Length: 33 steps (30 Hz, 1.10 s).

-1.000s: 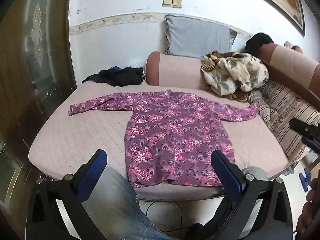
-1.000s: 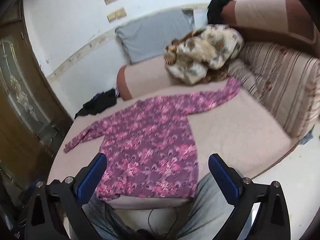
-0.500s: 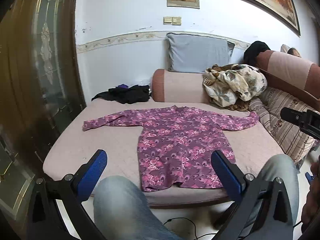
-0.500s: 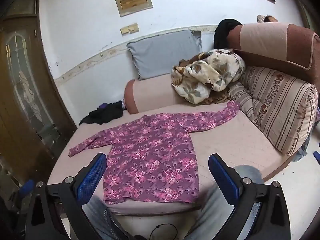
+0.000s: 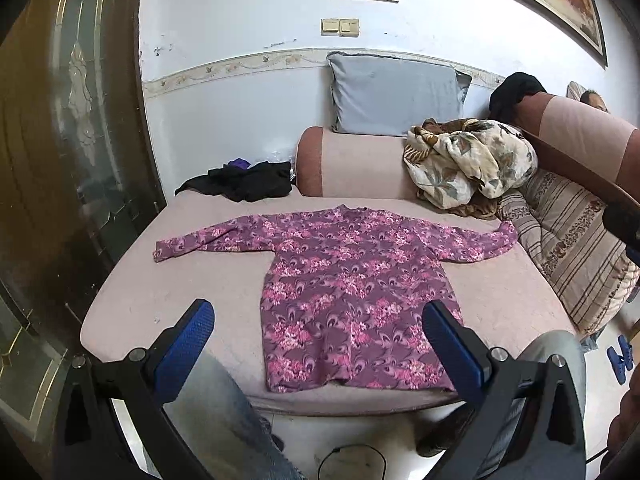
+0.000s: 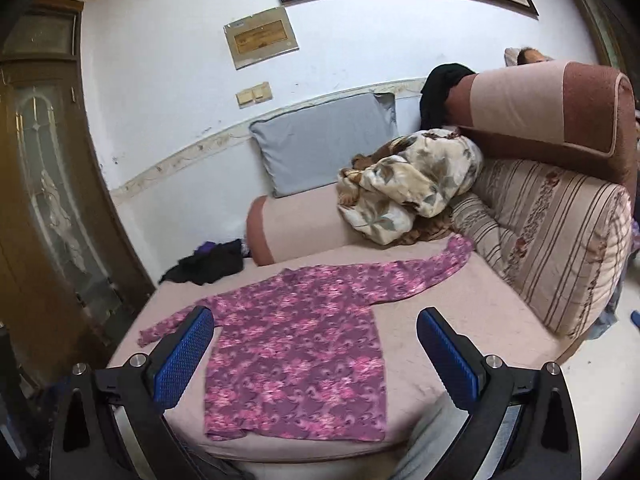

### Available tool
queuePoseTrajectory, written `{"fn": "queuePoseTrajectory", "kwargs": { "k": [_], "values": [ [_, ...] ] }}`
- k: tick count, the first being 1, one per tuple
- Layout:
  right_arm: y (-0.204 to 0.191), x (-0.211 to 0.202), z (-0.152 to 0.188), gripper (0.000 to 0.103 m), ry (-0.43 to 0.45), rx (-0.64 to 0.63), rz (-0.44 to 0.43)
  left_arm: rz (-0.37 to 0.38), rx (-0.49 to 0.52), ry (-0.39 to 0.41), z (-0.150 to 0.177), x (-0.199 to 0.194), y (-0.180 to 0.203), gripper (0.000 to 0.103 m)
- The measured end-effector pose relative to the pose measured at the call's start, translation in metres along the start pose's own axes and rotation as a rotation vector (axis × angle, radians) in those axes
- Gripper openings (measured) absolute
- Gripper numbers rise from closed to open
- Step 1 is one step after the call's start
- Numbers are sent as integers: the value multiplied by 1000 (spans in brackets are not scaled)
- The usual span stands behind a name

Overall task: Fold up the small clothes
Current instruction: 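Move both tools toward the purple floral shirt lying flat on the bed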

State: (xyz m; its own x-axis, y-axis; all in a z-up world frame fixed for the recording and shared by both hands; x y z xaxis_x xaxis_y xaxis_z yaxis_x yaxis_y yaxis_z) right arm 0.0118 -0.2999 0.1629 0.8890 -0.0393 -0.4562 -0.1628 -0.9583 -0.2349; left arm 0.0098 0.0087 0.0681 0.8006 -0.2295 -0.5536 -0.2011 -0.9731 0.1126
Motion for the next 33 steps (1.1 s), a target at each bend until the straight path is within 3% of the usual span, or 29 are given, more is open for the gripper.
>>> {"fn": "queuePoseTrajectory", "kwargs": {
  "k": [10,19,24,29,31,33],
  "values": [
    [-32,55,3,103,-93,-112,36,-5,1,-12,-29,41,-5,103],
    [-50,127,18,103,-207,-153,76,-30,-1,-80,-37,112,-28,103],
    [-73,177,-5,103,-209,-186,45,-34,-9,-34,-84,163,-41,103],
    [-90,242,-58,103,-182,-179,48,-32,-20,12,-145,227,-43,103],
    [-90,273,-71,103,-195,-141,32,-22,-26,39,-157,257,-44,103],
    [-84,301,-71,103,-229,-96,26,-31,-29,18,-147,288,-49,103]
  ]
}}
Point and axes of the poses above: each gripper's, at about its wrist camera, not at the fingertips, and x roughly the way its jaws point, y to its right, z to its underside, the point moved 6 cm from there along x, roughly the way its jaws point, and after that the axes turned 13 degrees about z, right-handed, at the moved point
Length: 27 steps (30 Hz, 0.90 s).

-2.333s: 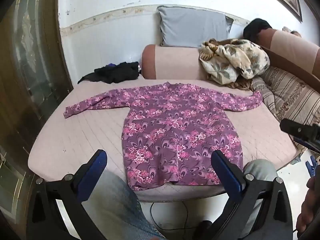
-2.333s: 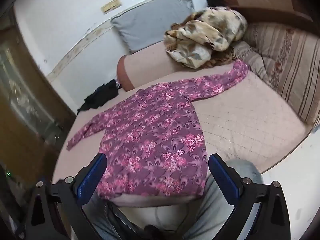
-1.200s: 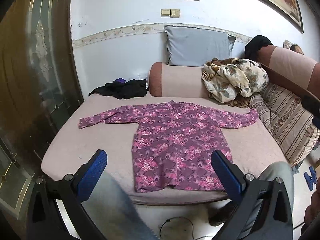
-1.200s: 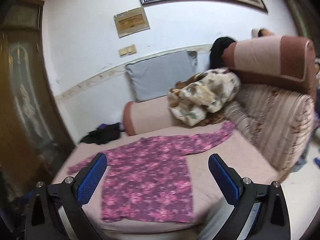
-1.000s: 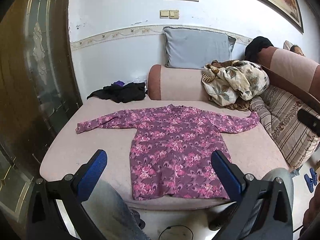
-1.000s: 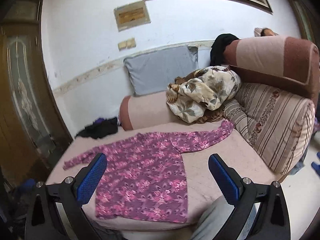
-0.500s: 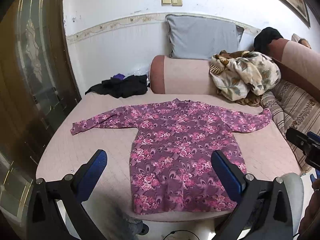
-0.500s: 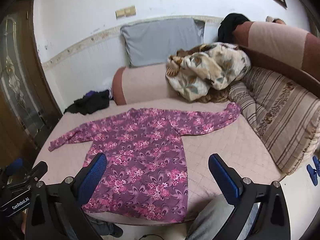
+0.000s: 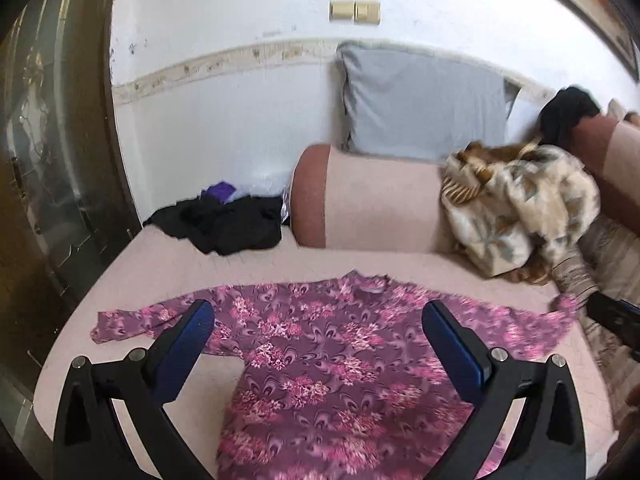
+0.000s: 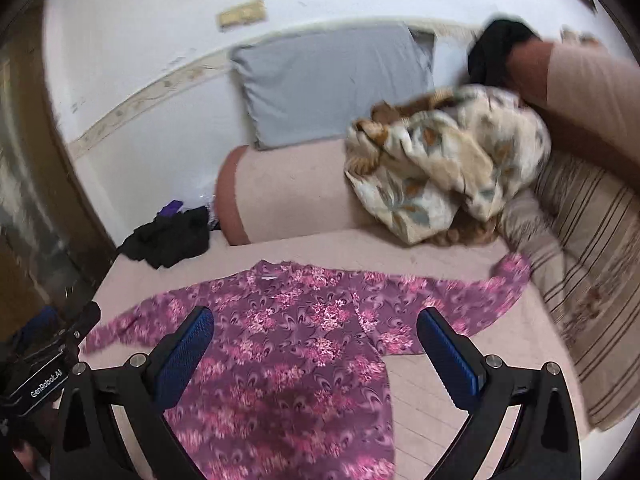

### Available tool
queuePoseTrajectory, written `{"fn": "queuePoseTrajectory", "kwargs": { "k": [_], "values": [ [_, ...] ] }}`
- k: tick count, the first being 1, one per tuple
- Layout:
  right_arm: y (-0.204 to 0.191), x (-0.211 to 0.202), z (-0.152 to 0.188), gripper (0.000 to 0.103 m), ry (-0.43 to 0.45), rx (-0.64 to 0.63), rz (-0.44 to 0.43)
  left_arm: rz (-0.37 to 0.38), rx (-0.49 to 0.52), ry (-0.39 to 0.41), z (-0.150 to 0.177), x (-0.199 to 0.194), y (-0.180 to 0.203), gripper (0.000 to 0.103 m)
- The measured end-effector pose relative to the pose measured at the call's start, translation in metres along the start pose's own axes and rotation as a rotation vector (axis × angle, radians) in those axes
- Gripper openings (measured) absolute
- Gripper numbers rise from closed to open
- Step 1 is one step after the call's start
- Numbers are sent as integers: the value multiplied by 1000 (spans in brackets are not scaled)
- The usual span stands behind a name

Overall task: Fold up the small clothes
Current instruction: 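Move both tools toward the purple floral shirt lying flat on the bed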

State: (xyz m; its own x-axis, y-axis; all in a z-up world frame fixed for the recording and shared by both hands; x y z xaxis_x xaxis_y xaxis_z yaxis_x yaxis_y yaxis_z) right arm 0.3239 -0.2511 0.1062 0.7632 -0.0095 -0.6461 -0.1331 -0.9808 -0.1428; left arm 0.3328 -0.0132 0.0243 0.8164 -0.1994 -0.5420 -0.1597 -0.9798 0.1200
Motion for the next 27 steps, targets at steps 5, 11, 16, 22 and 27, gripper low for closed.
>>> {"fn": "queuePoseTrajectory", "kwargs": {
  "k": [5,11,16,22,27],
  "values": [
    [9,69,43,101,-83,7,-2,-12,12,-239,74,72,-13,103],
    [2,109,63,99,-163,-15,-22,-9,16,-217,61,88,-7,103],
    [3,111,62,99,-129,-30,-3,-12,8,-234,65,87,-5,103],
    [3,82,77,99,-124,-23,-29,32,-13,-179,69,53,6,103],
    [2,66,71,99,-64,-52,17,90,-13,-153,57,37,20,103]
  ]
}}
Point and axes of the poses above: each gripper's, at about its wrist camera, not at the fingertips, and x roughly the way its jaws point, y to its right, z to its underside, the point moved 6 cm from there along x, roughly the way its jaws point, and after that the axes turned 13 degrees about z, right-handed, at the moved point
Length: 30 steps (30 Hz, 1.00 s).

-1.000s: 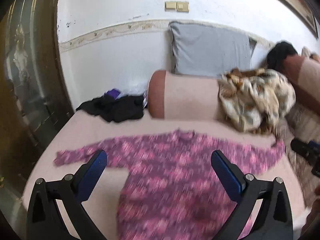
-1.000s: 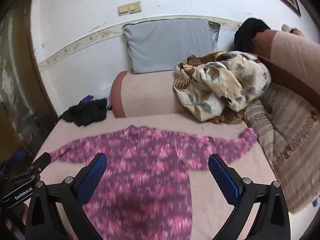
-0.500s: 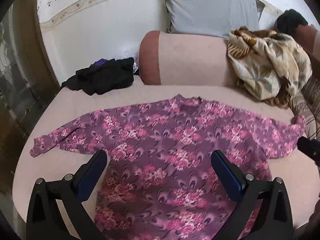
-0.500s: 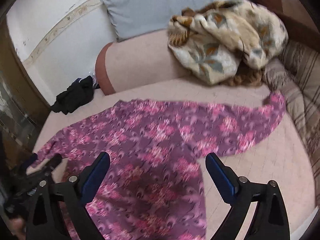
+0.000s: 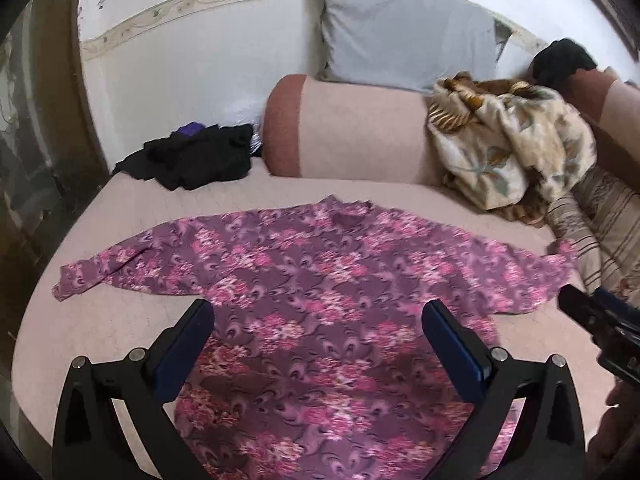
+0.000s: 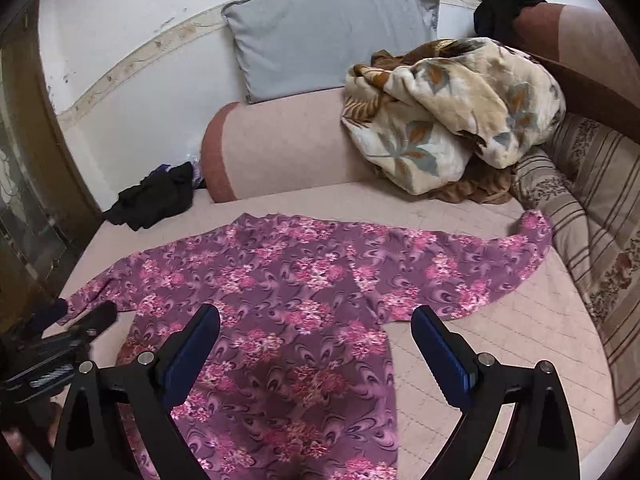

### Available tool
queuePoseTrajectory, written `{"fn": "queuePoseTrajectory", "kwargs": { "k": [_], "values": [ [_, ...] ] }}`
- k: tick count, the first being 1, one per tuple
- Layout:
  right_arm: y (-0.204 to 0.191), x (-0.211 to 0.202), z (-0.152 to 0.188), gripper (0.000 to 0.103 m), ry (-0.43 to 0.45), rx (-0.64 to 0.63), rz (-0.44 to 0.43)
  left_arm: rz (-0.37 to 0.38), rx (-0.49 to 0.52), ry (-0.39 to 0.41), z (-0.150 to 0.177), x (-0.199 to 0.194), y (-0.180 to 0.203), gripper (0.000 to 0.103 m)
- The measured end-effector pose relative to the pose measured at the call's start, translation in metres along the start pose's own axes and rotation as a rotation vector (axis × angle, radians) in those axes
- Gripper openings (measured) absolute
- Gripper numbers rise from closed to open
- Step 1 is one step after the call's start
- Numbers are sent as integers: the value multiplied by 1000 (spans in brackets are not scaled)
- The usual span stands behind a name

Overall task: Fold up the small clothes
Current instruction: 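Move both tools toward the purple floral shirt lying flat on the bed, then grasp the sleeve cuff with the right gripper and lift it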

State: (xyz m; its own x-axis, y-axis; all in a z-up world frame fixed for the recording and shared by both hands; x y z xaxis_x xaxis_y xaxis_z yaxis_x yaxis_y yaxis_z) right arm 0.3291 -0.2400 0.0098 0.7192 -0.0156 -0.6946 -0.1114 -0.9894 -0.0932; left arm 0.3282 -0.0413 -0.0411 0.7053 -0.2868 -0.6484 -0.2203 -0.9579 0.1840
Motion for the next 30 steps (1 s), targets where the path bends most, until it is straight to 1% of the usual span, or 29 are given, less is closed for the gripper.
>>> {"fn": "queuePoseTrajectory", "kwargs": {
  "k": [3,6,7,8,10,11,14,15,16,17,18,19,20,22,24,25,26,27,28,29,30],
  "values": [
    [18,-10,0,99,-46,88,-50,8,16,25,-4,-5,5,103],
    [49,-29,6,99,-43,143,-31,66,-17,-1,0,-2,8,103],
    [62,-32,9,95,-50,153,-24,86,-24,-21,2,0,9,103],
    [74,-32,9,88,-61,160,-20,104,-34,-36,3,2,10,103],
    [107,-25,7,83,-85,182,15,115,-48,-38,4,2,12,103],
    [123,-20,5,83,-92,195,38,119,-49,-42,4,2,13,103],
    [174,15,-8,83,-122,244,76,110,-36,-45,6,5,15,103],
    [196,37,-12,83,-141,256,118,97,-28,-54,8,8,15,103],
    [211,53,-15,81,-160,269,146,97,-25,-60,8,10,15,103],
    [229,73,-16,76,-188,303,165,98,-27,-62,8,11,14,103],
    [247,95,-16,73,-222,354,163,94,-29,-62,8,13,13,103],
    [266,119,-18,67,-253,400,158,84,-30,-66,9,17,11,103],
    [280,136,-19,64,-267,430,168,81,-31,-75,10,20,11,103],
    [310,170,-24,63,-278,474,224,82,-26,-98,14,29,10,103],
    [339,193,-24,63,-291,551,266,70,-16,-115,16,37,9,103],
    [352,205,-20,58,-308,594,272,68,-15,-122,17,41,8,103],
    [361,215,-16,46,-320,610,291,70,-15,-128,17,44,8,103],
    [370,224,-12,43,-336,611,320,73,-15,-134,16,48,8,103],
    [375,234,-7,41,-350,616,327,77,-16,-140,15,53,9,103],
    [377,242,-4,41,-355,623,308,75,-14,-143,14,56,10,103],
    [379,248,-3,41,-348,640,272,71,-8,-147,14,59,10,103]
  ]
}}
Point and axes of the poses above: each gripper's, at about its wrist camera, not at the fingertips, and x roughly the way its jaws point, y to its right, z to its underside, the point moved 6 cm from there along x, roughly the way its jaws point, and after that the axes turned 13 degrees about z, right-handed, at the moved point
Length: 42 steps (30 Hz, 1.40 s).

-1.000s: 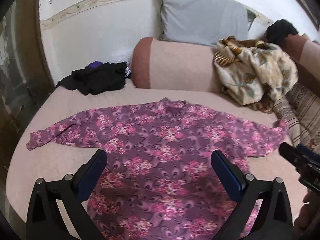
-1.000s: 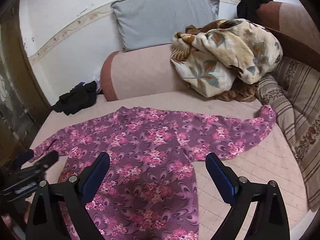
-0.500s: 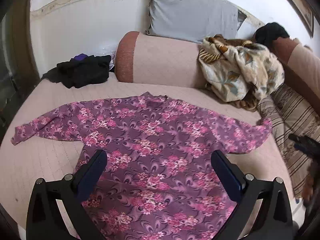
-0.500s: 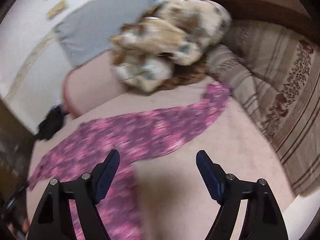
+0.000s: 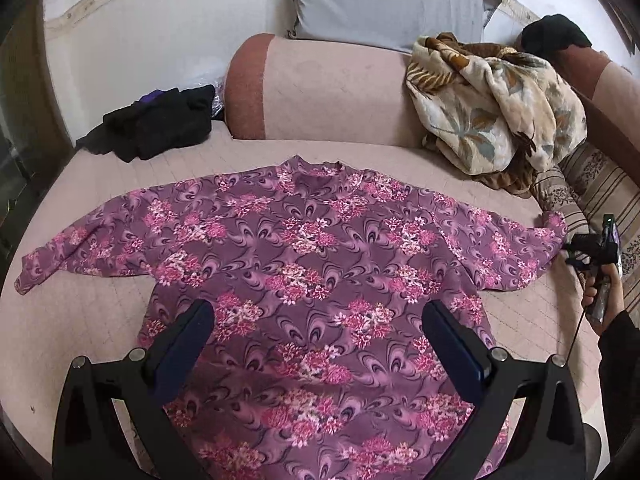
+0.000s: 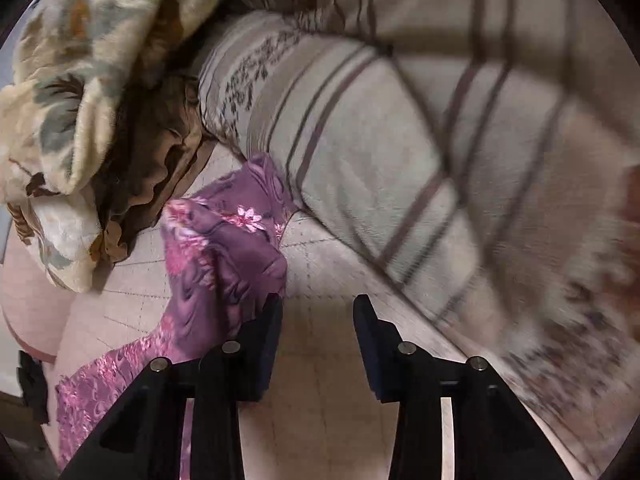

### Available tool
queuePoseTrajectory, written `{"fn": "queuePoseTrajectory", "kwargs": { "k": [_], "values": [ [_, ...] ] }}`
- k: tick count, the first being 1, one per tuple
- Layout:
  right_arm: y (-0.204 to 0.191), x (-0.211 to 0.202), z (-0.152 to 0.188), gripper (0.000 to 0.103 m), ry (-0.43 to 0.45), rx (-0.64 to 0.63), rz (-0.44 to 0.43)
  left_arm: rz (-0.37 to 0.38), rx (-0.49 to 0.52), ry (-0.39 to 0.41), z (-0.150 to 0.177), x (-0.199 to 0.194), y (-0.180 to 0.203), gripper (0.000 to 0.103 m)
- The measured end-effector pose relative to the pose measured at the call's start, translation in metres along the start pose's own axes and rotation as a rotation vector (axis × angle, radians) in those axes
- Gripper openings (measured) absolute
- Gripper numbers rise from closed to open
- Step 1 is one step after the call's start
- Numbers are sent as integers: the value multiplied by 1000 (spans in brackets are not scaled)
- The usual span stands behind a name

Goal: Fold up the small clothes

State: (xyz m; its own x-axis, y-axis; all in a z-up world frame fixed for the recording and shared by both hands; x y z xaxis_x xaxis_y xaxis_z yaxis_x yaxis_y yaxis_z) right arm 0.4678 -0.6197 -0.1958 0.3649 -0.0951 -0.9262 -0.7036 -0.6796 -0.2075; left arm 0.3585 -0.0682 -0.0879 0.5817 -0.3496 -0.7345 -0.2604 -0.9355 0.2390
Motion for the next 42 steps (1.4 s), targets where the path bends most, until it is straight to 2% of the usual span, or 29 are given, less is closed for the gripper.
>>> {"fn": "queuePoseTrajectory", "kwargs": {
  "k": [3,5,7,9,10,14,17,20,22,28,30,35,39,41,42],
  "values": [
    [-7,-1,-9,41,23,47,-131,-16,13,-8,0,8,0,103],
    [-13,1,-14,45,28,46,-118,-25,8,-18,1,11,-2,103],
    [-22,13,-16,42,-1,3,-48,-24,-1,-28,2,13,-4,103],
    [-30,8,-18,10,22,-33,-25,-23,-3,-26,2,12,-5,103],
    [-32,2,-17,6,18,-34,-38,-33,1,-18,1,10,-5,103],
    [-39,-65,2,6,120,-66,-41,-30,-27,8,-4,-2,-11,103],
    [-40,-137,28,6,220,-127,-38,13,-76,26,-5,-15,-13,103],
    [-41,-195,57,6,270,-160,-55,6,-73,61,-8,-26,-13,103],
    [-45,-229,80,6,302,-193,-54,-4,-73,77,-10,-36,-12,103],
    [-96,-308,179,6,371,-330,-182,9,-49,115,-1,-74,-6,103],
    [-126,-323,218,6,420,-449,-190,5,-49,101,13,-85,-12,103],
    [-188,-332,317,7,469,-705,-239,-12,-79,55,45,-88,-41,103],
    [-224,-286,414,11,359,-915,-292,-15,-154,0,65,-66,-73,103],
    [-229,-252,463,24,213,-1016,-324,-23,-192,-29,73,-53,-87,103],
    [-228,-241,482,25,127,-1058,-350,-23,-208,-35,76,-49,-91,103]
  ]
}}
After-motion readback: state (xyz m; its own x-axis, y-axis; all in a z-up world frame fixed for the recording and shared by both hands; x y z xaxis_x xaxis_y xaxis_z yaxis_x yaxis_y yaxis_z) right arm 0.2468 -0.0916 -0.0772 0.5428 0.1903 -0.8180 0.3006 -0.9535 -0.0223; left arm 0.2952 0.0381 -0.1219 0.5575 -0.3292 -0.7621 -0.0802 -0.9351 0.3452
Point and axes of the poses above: each gripper's, at about its wrist camera, not at the fingertips, and x roughly the way its jaws point, y to its right, z to its underside, the point moved 6 cm from there along x, roughly the way its jaws point, and after that the axes turned 13 degrees about z, right-handed, at the moved point
